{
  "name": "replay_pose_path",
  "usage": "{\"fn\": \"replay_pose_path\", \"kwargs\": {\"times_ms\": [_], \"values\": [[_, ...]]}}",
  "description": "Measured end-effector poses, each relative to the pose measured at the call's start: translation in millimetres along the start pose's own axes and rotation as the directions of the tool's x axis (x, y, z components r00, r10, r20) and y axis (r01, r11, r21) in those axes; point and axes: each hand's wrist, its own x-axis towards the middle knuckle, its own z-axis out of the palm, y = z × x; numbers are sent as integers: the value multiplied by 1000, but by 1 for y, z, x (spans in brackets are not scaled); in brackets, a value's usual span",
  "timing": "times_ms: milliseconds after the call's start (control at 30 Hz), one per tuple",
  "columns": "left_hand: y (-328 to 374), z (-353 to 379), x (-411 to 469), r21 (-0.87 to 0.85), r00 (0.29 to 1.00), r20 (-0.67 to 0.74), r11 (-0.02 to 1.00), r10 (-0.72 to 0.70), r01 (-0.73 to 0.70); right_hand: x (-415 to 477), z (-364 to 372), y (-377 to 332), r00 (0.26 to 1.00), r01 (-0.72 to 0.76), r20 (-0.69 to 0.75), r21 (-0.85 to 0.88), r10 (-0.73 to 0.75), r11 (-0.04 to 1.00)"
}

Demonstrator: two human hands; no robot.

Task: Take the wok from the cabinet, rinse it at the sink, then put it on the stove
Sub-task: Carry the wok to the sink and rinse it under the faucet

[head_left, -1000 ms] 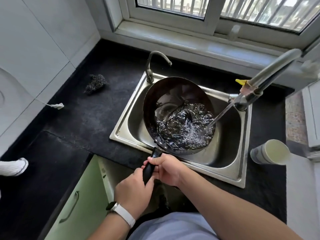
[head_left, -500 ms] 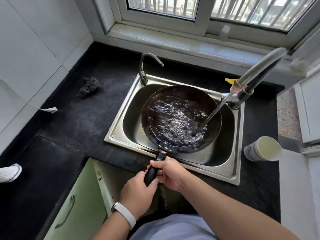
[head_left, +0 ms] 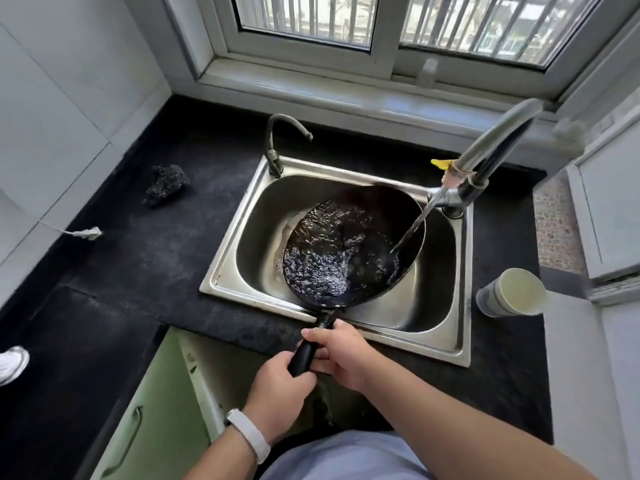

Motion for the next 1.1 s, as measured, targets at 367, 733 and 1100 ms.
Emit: {"fn": "replay_pose_path", "kwargs": {"times_ms": [367, 733, 1100], "values": [[22, -7, 3, -127, 994, 94, 989, -57, 68, -1, 1, -5, 1000, 23, -20, -20, -23, 1000], [38, -23, 8, -200, 983, 176, 976, -55, 90, -3, 13, -17, 999, 32, -35, 2, -32, 999], [49, -42, -4, -251, 974, 225, 966, -8, 66, -17, 23, -22, 989, 138, 48, -25, -137, 990]]}}
